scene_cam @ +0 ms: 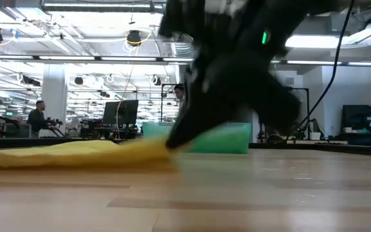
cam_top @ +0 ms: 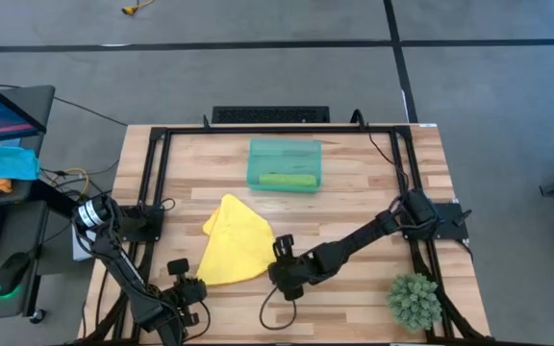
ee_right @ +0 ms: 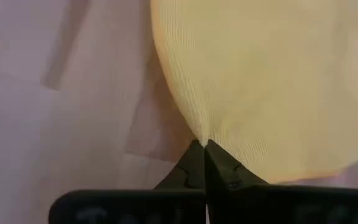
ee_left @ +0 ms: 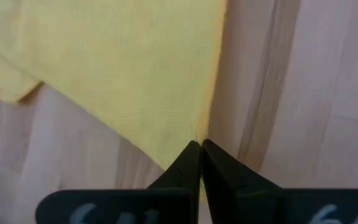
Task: Roll microfiber towels into tight, uniform cylinder then place into a basket
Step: Fold the yellow microfiber towel
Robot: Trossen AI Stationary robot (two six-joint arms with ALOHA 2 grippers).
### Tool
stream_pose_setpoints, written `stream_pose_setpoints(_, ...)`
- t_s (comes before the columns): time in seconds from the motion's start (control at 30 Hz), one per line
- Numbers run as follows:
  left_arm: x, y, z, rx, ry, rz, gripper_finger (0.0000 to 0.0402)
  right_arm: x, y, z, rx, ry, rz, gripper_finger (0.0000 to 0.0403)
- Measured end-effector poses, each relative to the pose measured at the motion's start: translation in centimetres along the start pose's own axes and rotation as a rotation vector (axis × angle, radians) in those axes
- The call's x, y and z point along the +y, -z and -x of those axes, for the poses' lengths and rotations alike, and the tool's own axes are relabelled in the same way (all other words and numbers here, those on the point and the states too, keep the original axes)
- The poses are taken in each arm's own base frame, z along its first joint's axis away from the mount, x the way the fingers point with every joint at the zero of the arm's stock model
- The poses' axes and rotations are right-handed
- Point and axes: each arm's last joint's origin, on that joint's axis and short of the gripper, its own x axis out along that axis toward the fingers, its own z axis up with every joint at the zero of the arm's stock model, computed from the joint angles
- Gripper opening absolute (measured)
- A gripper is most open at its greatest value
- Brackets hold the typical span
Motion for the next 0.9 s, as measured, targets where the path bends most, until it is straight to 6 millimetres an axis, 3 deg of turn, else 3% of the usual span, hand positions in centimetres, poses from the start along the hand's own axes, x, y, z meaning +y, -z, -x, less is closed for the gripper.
stream_pose_setpoints(0.33, 0.7, -1.6, 3.0, -0.033, -0.124, -0.097, 0.0000, 2.4, -2.2, 3.9, 0.031, 0.206, 0.036, 0.0006)
stream_pose_setpoints(0.5, 1.8, -2.5, 4.8, -0.059, -0.240, -0.162, 0.0000, 2.9, -3.8, 7.2, 0.036, 0.375, 0.018, 0.0003)
stream_pose_setpoints(0.63, 2.6, -3.5, 6.3, -0.095, -0.319, -0.201, 0.0000, 2.6, -5.1, 9.6, 0.021, 0.486, 0.009, 0.0005)
stream_pose_setpoints(0.9, 3.3, -6.4, 7.1, -0.180, -0.333, -0.313, 0.0000, 0.5, -7.0, 13.8, -0.016, 0.724, 0.005, 0.0003)
